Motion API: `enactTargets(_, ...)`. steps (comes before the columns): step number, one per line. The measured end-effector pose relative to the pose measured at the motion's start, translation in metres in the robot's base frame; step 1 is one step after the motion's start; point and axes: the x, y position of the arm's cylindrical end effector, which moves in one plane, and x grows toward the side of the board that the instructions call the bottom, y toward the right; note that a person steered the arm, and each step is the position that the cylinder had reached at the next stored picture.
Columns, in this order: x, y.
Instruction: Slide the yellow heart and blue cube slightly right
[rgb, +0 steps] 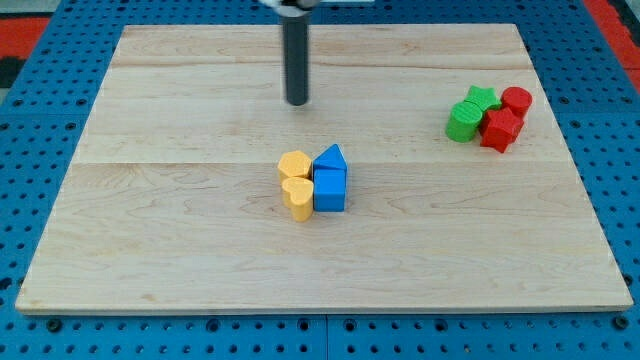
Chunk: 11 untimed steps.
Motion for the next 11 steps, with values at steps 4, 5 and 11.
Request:
enactTargets(4,0.151,-0.098)
enactTargets(5,0.173,-0.089)
enactTargets(11,0.118,0.073)
